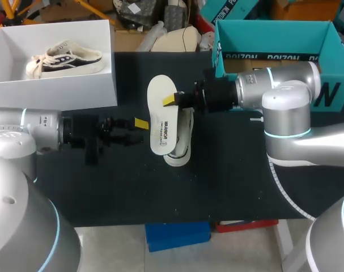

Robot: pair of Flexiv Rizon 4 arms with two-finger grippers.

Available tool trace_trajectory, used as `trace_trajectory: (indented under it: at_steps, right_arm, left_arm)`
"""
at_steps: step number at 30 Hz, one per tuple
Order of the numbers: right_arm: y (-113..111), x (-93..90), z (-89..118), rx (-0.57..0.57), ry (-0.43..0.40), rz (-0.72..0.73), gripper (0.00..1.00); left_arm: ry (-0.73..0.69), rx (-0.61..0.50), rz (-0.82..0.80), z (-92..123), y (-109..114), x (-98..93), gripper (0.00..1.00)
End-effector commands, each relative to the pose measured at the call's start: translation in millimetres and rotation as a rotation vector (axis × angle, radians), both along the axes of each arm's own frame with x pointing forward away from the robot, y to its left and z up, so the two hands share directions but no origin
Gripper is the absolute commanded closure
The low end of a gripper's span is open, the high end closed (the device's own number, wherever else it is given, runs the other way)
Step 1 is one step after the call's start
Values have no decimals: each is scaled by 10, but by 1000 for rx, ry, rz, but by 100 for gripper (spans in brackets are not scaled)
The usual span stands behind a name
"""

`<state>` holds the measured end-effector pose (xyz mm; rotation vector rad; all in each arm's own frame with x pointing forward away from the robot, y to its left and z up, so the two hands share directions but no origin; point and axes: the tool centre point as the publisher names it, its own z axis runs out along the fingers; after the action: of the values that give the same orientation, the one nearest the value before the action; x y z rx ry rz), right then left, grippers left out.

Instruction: Take the shoe out of the shoebox, open the shoe tongue, remove and reinsert the insole, then place the shoe into the shoebox

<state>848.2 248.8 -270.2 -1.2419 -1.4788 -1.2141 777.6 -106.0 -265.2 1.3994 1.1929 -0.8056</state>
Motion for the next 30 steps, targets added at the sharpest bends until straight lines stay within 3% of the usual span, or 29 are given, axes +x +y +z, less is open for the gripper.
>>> trace_trajectory:
  at_steps: [1,15,21,23,30]
  right_arm:
    - [13,0,-7,0,0,-2,100]
    - [13,0,-7,0,0,-2,100]
    - [13,0,-7,0,0,-2,100]
    - [13,0,-7,0,0,-2,100]
    - [13,0,-7,0,0,-2,100]
  left_arm:
    - [-29,369,123,304,-14,-73,0]
    - [-36,536,112,964,-493,242,0]
    - [-21,621,108,1210,-653,110,0]
    - [-39,659,110,1242,-677,10,0]
    - [-39,659,110,1242,-677,10,0]
